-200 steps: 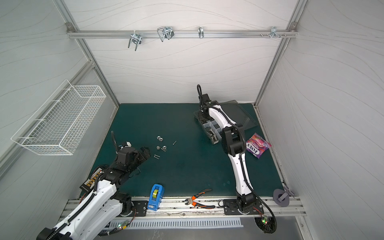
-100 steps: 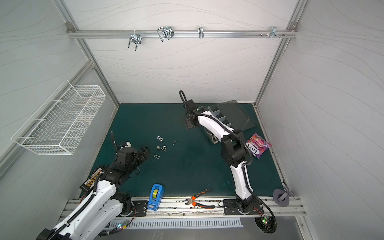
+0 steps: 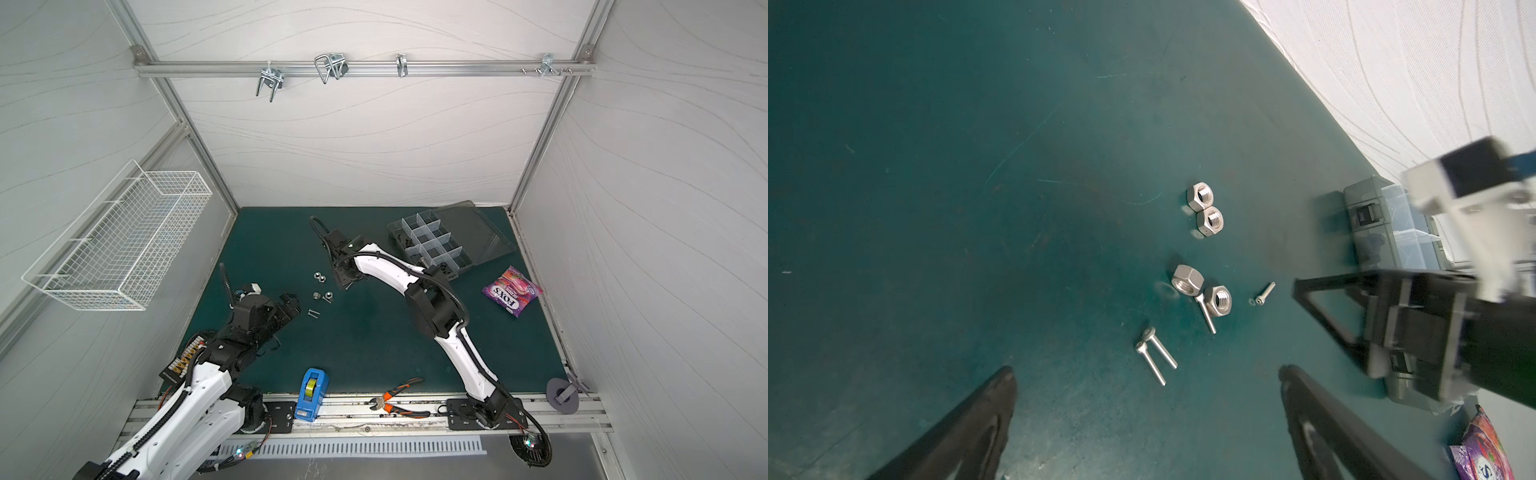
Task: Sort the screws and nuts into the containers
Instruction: 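Move the right gripper back over the pile toward a small silver screw, then lower the right gripper and close it on the small silver screw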
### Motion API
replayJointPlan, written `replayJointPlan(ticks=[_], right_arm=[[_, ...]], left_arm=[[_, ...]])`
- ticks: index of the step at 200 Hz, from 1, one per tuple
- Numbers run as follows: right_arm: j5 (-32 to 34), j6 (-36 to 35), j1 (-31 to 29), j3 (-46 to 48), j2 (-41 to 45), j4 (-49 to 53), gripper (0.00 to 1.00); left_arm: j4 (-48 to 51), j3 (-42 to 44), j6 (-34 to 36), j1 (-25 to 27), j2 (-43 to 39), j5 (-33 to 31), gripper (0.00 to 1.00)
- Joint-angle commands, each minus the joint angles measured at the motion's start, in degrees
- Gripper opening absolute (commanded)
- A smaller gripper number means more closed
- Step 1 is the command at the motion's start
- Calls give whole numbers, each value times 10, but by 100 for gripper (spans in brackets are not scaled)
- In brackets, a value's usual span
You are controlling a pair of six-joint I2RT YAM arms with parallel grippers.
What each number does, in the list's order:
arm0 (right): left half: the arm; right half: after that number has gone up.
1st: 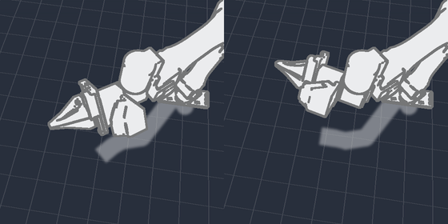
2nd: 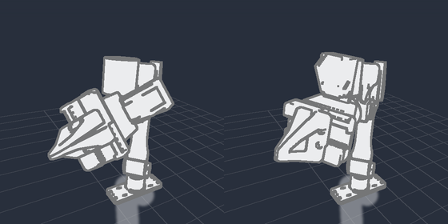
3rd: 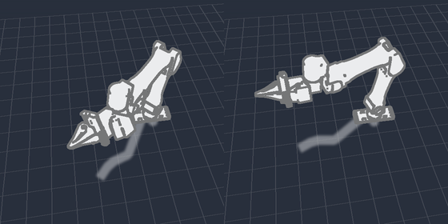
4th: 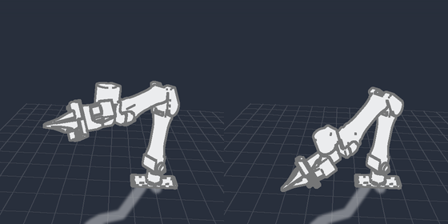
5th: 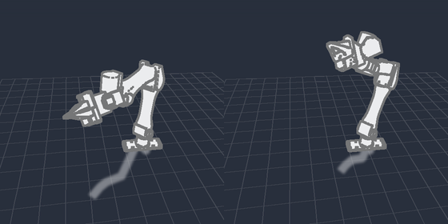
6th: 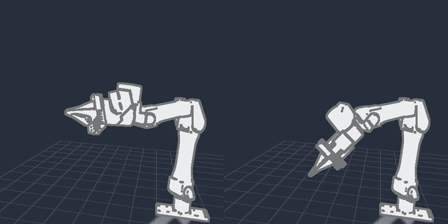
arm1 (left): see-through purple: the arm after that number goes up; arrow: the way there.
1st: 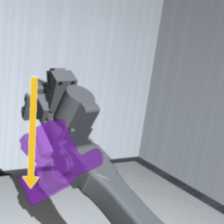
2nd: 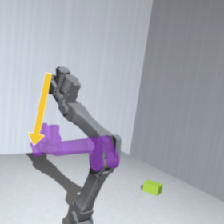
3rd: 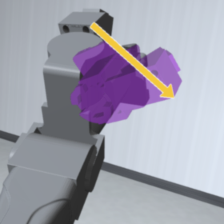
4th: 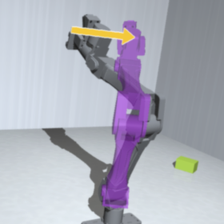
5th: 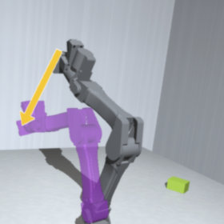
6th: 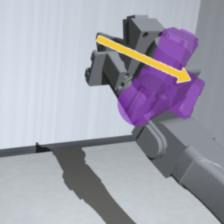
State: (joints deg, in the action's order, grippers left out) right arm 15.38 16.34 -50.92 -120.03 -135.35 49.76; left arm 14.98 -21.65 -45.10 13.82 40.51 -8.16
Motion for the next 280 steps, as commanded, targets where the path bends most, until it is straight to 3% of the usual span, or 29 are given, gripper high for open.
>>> replayJointPlan(ticks=[1, 130, 280], right_arm=[[-3, 12, -8, -32, -23, 32, 83], [4, 5, -10, -56, -77, 49, 76], [-28, 11, 4, 69, -12, 17, 46]], left_arm=[[-11, -5, -3, 1, -8, -10, 100], [-11, -1, -7, 1, -12, -10, 100], [-22, -6, -7, 1, 3, -3, 100]])
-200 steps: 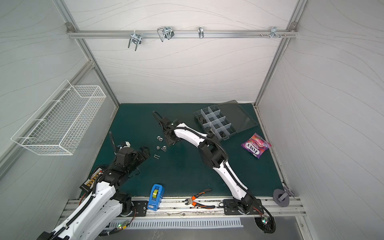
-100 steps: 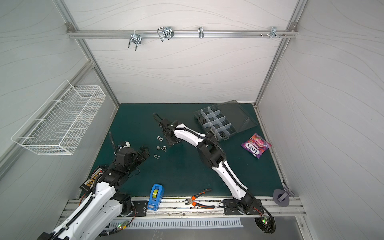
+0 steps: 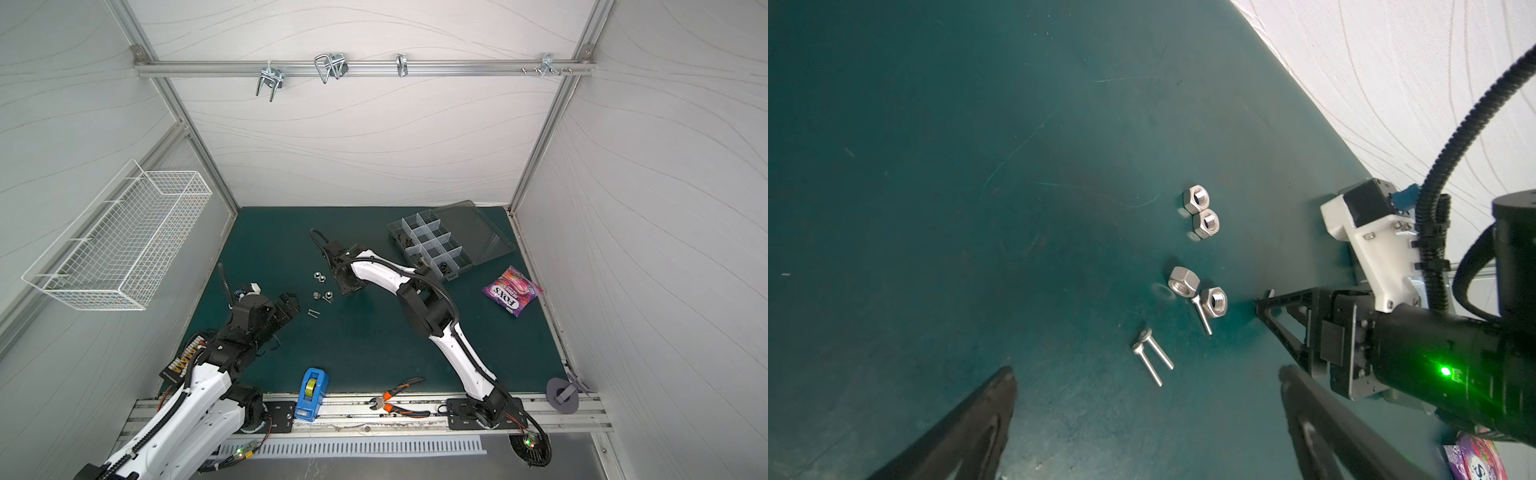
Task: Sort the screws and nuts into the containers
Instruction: 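Lower the right gripper and close it on the small silver screw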
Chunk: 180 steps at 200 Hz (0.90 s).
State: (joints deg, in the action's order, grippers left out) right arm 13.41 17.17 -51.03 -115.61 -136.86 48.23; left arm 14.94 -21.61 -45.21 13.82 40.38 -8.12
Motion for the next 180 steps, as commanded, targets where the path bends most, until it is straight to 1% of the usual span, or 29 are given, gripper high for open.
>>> replayJointPlan(ticks=[1, 106, 151, 180], right_arm=[[-8, 2, 5, 25, 4, 31, 46], [-47, 1, 13, 66, 23, 18, 23], [-54, -8, 13, 73, 23, 17, 9], [-54, -14, 15, 71, 24, 22, 3]], left_arm=[[-22, -7, -6, 1, 5, -3, 100], [-27, -12, -4, 1, 13, -3, 100], [-25, -11, -3, 1, 12, -4, 100], [-25, -11, -3, 1, 11, -5, 100]])
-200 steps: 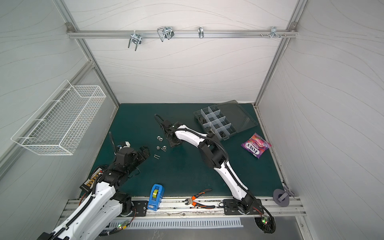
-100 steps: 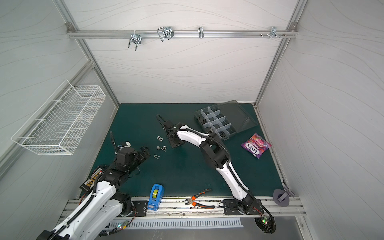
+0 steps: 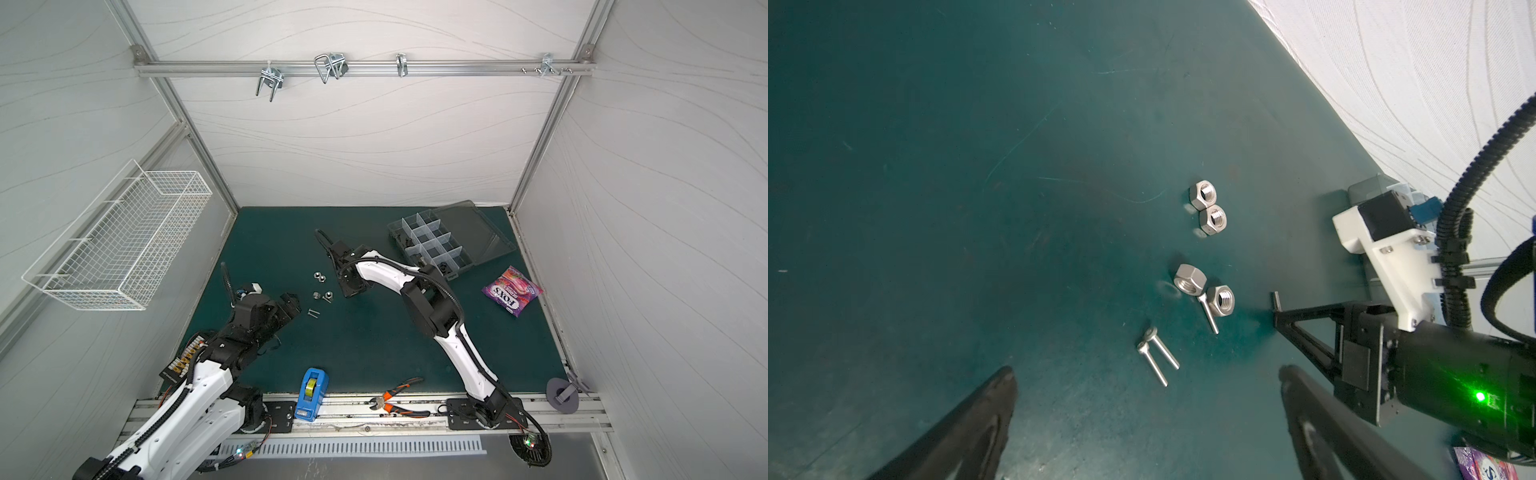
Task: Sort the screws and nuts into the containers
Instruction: 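Lower the right gripper and close it on the small silver screw, then carry the silver screw with the right gripper over the organizer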
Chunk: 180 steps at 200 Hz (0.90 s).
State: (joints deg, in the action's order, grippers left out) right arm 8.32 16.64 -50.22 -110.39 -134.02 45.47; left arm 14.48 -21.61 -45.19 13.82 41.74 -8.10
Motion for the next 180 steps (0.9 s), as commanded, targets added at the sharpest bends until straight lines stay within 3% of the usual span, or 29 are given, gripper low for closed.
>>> replayJointPlan(ticks=[1, 111, 180], right_arm=[[-3, -10, 6, 19, -5, 50, 3], [-24, -19, 21, 18, 68, 47, 0], [-17, -33, 75, 39, 131, 40, 0]], left_arm=[[-20, -11, -4, 1, -2, -5, 100], [-16, -11, -2, 1, -5, -7, 100], [-15, -9, -1, 1, -10, -11, 100]])
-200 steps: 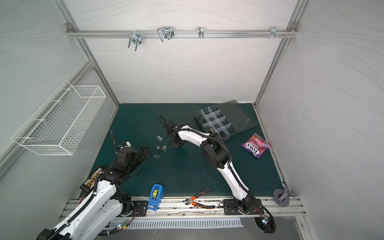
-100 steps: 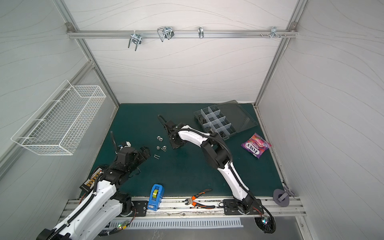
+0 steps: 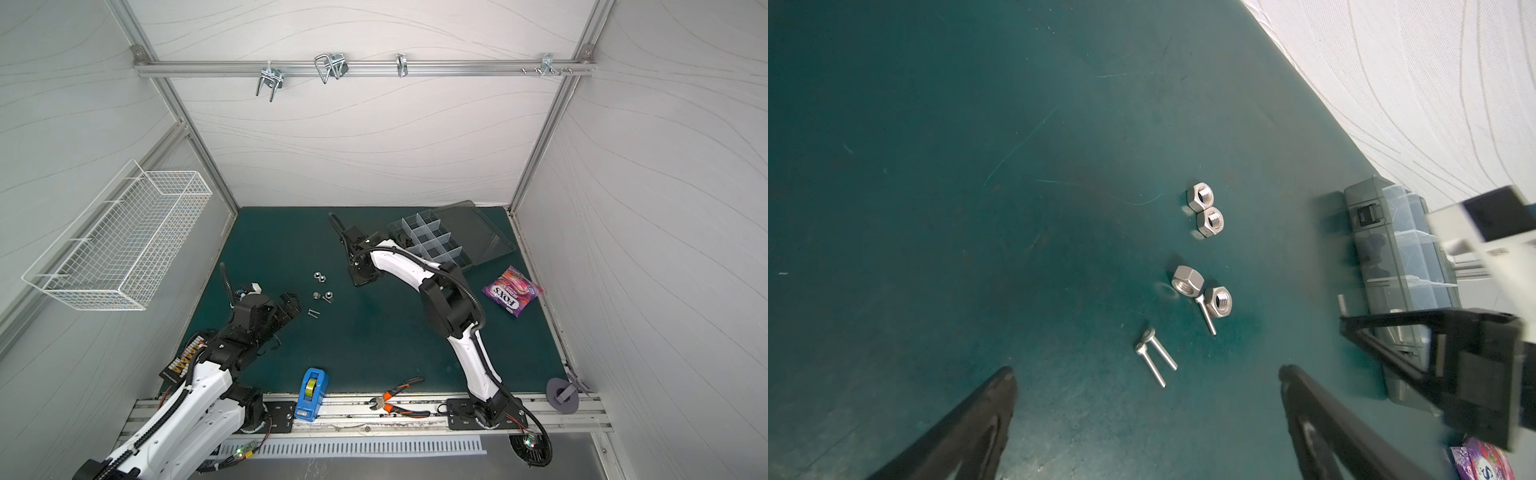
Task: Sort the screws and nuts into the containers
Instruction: 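Carry the silver screw with the right gripper over the organizer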
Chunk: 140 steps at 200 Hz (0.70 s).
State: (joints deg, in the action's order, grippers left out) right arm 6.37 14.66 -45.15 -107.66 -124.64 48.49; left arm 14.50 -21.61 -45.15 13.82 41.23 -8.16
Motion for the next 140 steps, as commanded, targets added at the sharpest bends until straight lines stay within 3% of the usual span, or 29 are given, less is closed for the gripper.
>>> replayJointPlan(ticks=[1, 75, 140], right_arm=[[3, -14, 26, 12, 38, 9, 0], [29, -32, 141, 37, 95, 4, 0], [38, -51, 230, 15, 80, 18, 0]], left_arm=[[-15, -9, -2, 1, -5, -10, 100], [-17, -9, -2, 1, -5, -11, 100], [-20, -11, -4, 1, 1, -7, 100]])
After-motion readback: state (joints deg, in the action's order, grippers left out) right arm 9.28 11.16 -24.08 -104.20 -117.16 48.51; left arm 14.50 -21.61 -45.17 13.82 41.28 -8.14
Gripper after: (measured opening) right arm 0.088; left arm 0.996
